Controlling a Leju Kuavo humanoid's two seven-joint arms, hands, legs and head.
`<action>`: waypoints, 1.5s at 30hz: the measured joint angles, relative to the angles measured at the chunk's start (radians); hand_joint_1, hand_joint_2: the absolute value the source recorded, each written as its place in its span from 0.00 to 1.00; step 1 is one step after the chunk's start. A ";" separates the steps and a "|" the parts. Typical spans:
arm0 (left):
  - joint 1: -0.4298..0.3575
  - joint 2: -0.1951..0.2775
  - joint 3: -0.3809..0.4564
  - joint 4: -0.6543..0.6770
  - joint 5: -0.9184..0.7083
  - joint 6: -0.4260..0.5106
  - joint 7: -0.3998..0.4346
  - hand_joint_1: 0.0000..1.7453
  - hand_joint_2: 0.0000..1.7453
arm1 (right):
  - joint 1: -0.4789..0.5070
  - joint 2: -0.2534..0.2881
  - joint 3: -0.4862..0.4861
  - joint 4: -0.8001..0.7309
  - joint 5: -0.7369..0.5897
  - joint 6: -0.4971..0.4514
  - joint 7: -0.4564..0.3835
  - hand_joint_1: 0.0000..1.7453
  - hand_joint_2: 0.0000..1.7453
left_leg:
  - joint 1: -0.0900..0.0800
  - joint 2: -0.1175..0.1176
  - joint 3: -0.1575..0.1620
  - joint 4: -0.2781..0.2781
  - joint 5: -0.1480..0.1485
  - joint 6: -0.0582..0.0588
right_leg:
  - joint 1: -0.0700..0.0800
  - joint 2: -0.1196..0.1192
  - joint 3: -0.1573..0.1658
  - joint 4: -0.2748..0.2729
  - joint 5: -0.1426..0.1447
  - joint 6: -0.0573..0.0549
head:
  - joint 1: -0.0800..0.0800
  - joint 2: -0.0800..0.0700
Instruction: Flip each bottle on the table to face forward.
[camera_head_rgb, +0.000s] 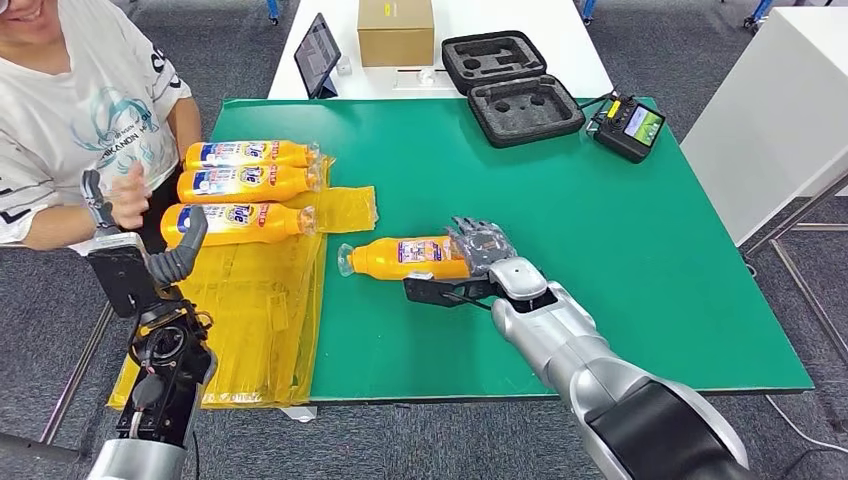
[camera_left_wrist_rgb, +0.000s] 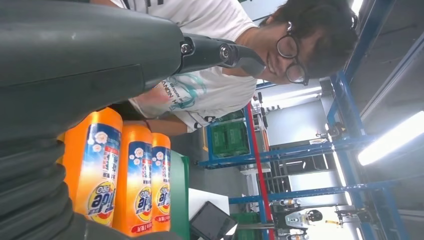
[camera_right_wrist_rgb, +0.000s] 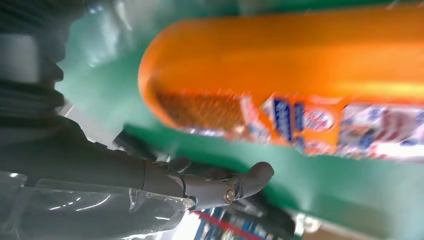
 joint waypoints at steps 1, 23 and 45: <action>-0.001 0.000 0.000 0.003 0.000 -0.002 0.000 0.00 1.00 | -0.001 0.002 -0.006 0.004 -0.010 0.012 -0.014 0.00 1.00 | 0.000 0.000 0.000 0.000 0.000 0.000 | 0.000 0.000 0.000 0.000 0.000 0.000 | 0.000 0.000; -0.059 -0.020 -0.035 0.127 0.028 -0.076 0.000 0.00 1.00 | -0.010 0.002 -0.114 0.081 -0.097 0.105 -0.038 0.30 1.00 | 0.000 0.000 0.000 0.000 0.000 0.000 | 0.000 0.000 0.000 0.000 0.000 0.000 | 0.000 0.000; -0.088 -0.035 -0.043 0.201 0.047 -0.102 0.000 0.00 1.00 | 0.001 -0.020 -0.131 0.092 -0.089 0.043 -0.048 0.12 1.00 | 0.000 0.000 0.000 0.000 0.000 0.000 | 0.000 0.000 0.000 0.000 0.000 0.000 | 0.000 0.000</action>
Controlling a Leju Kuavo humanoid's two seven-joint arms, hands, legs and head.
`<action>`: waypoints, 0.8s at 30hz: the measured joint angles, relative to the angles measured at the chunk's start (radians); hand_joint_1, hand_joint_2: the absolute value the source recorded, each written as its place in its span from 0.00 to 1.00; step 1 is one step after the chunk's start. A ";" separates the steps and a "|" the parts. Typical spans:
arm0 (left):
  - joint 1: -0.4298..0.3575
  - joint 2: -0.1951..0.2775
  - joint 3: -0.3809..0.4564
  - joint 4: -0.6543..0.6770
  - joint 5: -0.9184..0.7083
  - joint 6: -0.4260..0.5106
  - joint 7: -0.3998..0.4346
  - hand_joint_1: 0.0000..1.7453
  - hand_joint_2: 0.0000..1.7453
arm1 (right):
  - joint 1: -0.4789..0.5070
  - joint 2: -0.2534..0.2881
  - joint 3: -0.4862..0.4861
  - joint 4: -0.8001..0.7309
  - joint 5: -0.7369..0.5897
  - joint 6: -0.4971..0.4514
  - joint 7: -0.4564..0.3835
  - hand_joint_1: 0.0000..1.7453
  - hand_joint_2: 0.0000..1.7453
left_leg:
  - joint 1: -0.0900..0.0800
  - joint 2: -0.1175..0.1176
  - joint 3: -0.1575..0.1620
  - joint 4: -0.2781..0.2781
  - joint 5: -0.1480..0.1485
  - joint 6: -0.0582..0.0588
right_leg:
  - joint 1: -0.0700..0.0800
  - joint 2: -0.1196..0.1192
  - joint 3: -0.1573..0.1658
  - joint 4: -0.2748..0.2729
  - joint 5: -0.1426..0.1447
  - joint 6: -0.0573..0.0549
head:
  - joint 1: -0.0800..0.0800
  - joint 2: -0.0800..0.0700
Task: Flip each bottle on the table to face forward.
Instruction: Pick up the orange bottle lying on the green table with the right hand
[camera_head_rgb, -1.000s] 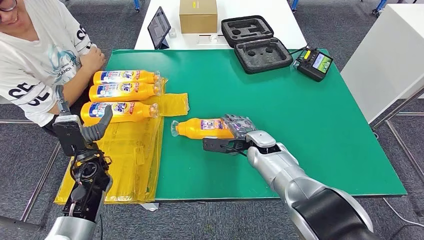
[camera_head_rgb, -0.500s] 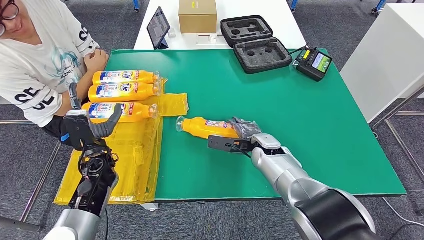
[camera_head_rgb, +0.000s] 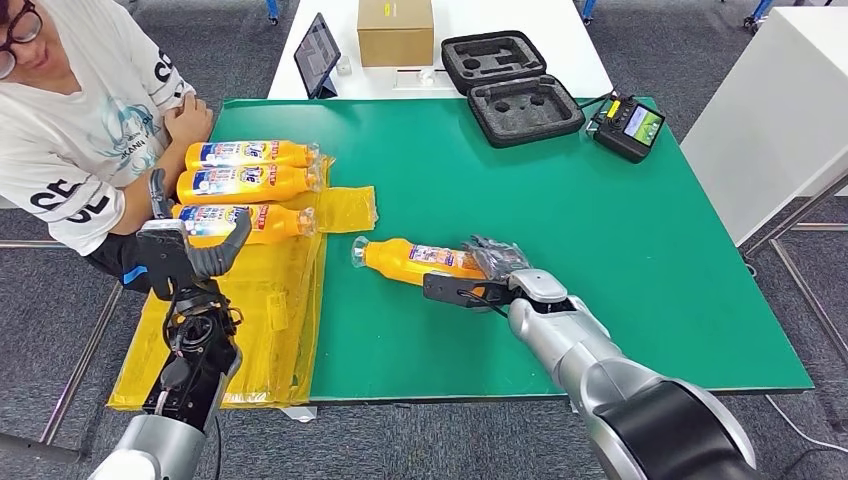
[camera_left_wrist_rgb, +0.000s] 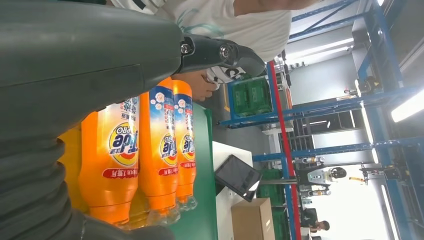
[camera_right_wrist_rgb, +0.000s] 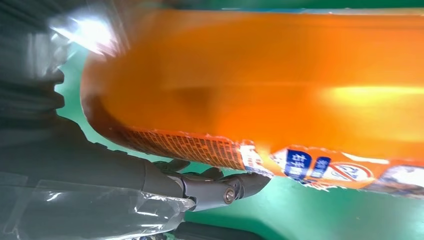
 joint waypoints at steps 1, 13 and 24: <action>-0.001 -0.001 0.000 0.002 0.000 0.000 0.000 0.00 1.00 | 0.001 -0.001 0.000 0.001 -0.001 0.001 -0.001 0.12 1.00 | 0.000 0.000 0.000 0.000 0.000 0.000 | 0.000 0.000 0.000 0.000 0.000 0.000 | 0.000 0.000; -0.016 -0.008 0.000 0.029 0.003 -0.009 0.000 0.00 1.00 | 0.015 -0.002 -0.047 0.007 -0.059 0.077 -0.012 0.97 1.00 | 0.000 0.000 0.001 0.000 0.000 0.000 | 0.000 0.000 0.000 0.000 0.000 0.000 | 0.000 0.000; -0.022 -0.014 0.000 0.040 0.003 -0.008 0.000 0.00 1.00 | 0.021 0.003 -0.074 0.007 -0.075 0.086 -0.038 1.00 1.00 | 0.000 0.000 0.002 0.000 0.000 0.000 | 0.000 0.000 0.001 0.000 0.000 0.000 | 0.000 0.000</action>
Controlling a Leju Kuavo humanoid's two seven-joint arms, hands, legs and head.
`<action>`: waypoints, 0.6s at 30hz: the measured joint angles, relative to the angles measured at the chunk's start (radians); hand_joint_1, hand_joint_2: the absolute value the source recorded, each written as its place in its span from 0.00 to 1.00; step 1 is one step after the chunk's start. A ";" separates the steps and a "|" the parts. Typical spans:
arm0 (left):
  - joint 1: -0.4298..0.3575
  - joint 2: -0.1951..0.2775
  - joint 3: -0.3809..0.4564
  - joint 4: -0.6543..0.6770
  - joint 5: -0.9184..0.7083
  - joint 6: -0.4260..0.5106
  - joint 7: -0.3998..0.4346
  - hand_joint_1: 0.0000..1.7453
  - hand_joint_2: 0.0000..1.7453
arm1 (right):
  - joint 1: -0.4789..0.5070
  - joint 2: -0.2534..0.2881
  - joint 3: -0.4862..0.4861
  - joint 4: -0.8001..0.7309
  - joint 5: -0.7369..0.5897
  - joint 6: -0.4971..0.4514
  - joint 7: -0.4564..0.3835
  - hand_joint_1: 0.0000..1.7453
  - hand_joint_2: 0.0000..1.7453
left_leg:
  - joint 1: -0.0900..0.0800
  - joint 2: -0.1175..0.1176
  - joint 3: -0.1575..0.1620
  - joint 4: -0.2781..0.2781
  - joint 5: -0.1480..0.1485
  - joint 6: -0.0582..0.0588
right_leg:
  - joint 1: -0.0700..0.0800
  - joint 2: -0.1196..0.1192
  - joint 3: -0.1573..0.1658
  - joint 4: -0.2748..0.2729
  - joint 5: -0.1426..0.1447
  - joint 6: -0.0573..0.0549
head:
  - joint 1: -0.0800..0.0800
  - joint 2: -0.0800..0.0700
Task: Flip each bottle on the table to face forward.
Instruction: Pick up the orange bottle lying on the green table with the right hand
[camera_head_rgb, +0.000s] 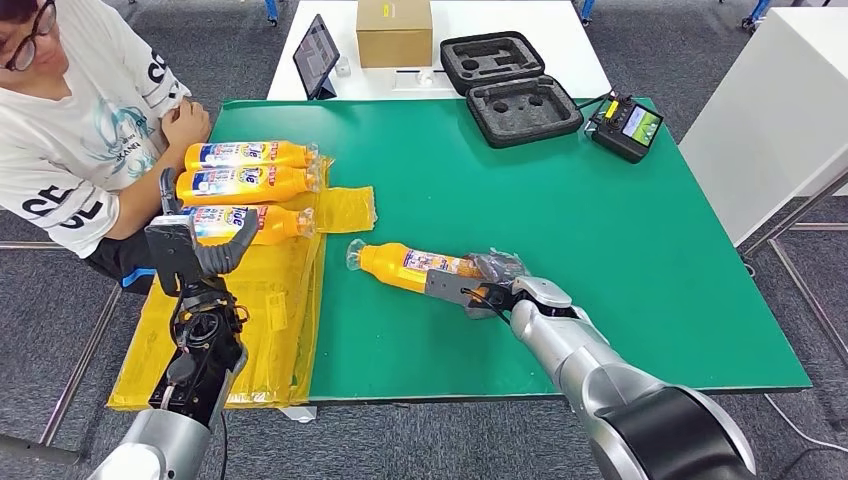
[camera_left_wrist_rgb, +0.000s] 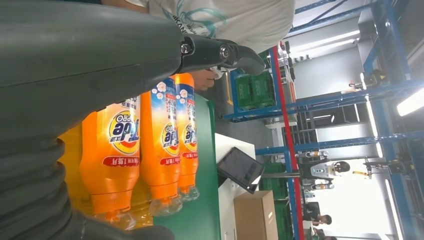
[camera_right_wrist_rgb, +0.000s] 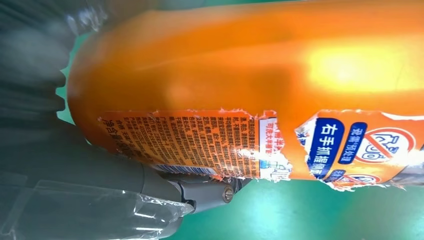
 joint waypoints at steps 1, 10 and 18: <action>0.000 0.000 0.000 0.001 0.001 0.000 0.000 0.00 1.00 | 0.000 0.000 0.000 0.000 0.000 0.000 -0.001 1.00 1.00 | 0.000 0.000 0.000 0.000 0.000 0.000 | 0.000 0.000 0.000 0.000 0.000 0.000 | 0.000 0.000; 0.000 0.000 0.002 0.009 0.013 -0.005 0.000 0.00 1.00 | 0.020 0.006 -0.020 -0.002 -0.027 -0.105 -0.116 1.00 1.00 | 0.000 0.000 -0.001 0.000 0.000 0.000 | 0.000 0.000 0.000 0.000 0.000 0.000 | 0.000 0.000; 0.047 -0.001 0.063 -0.009 0.087 -0.080 0.000 0.00 1.00 | 0.060 0.042 -0.125 -0.118 -0.335 -0.404 -0.476 1.00 1.00 | 0.000 0.000 -0.002 0.000 0.000 0.000 | 0.000 0.001 -0.001 0.001 0.000 0.000 | 0.000 0.000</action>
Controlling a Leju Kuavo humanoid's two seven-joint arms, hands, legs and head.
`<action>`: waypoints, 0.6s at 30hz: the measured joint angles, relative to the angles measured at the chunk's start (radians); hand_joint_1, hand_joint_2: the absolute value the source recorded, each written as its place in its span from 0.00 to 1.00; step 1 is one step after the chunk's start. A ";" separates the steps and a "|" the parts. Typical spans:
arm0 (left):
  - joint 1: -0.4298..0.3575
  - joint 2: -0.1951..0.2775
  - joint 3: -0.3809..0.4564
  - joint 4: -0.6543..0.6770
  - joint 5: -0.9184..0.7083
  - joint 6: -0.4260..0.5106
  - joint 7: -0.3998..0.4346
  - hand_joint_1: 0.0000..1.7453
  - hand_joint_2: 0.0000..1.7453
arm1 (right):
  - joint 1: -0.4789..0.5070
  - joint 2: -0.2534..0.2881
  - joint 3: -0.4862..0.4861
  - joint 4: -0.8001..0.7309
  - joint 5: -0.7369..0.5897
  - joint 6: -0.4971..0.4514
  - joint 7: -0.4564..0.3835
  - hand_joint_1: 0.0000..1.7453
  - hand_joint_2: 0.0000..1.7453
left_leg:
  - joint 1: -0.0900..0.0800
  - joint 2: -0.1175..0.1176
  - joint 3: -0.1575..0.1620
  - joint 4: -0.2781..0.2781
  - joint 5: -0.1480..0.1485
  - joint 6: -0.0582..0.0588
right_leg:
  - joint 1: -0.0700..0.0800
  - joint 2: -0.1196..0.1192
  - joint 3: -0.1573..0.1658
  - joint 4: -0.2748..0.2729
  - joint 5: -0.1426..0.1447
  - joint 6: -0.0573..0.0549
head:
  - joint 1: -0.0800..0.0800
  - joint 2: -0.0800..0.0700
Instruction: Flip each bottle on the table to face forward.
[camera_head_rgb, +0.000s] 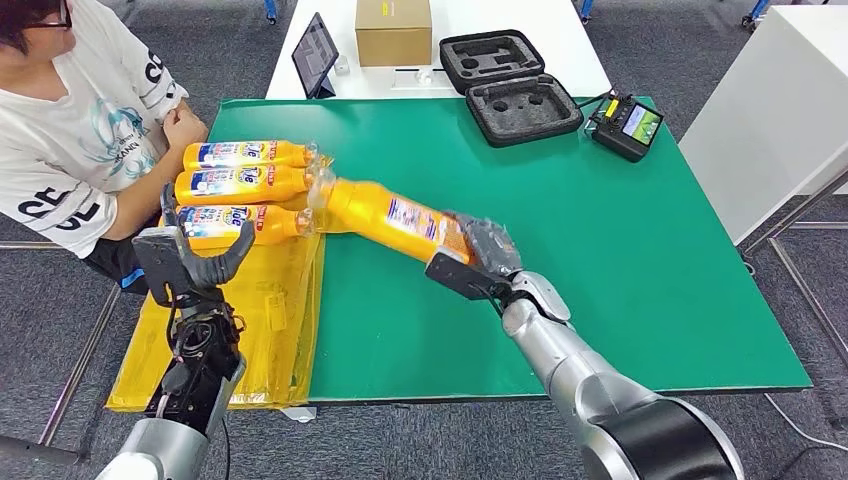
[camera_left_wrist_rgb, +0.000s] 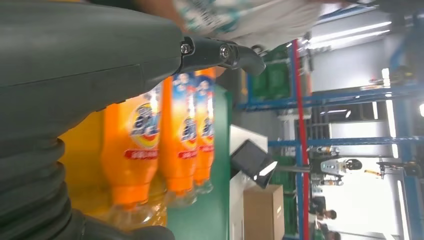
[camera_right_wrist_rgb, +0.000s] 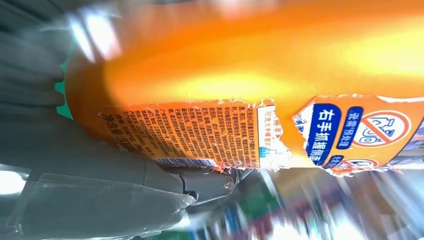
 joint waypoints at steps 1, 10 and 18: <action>0.014 0.000 0.021 -0.008 0.022 -0.024 0.000 0.00 1.00 | 0.018 0.007 -0.011 -0.054 -0.068 -0.036 -0.031 1.00 1.00 | 0.000 0.000 0.000 0.000 0.000 0.000 | 0.000 0.000 0.000 0.000 0.000 0.000 | 0.000 0.000; 0.149 -0.003 0.173 -0.080 0.201 -0.189 0.000 0.00 1.00 | 0.235 0.023 -0.009 -0.489 -0.344 -0.207 -0.062 1.00 1.00 | 0.000 0.000 -0.002 -0.001 -0.001 0.000 | 0.000 0.000 -0.002 -0.001 -0.001 0.000 | 0.000 0.000; 0.206 -0.003 0.146 -0.127 0.386 -0.368 0.130 0.00 1.00 | 0.293 0.017 0.010 -0.575 -0.466 -0.182 -0.062 1.00 1.00 | 0.000 -0.001 -0.002 0.000 -0.001 0.000 | -0.001 0.000 -0.002 -0.001 0.000 0.000 | 0.000 0.000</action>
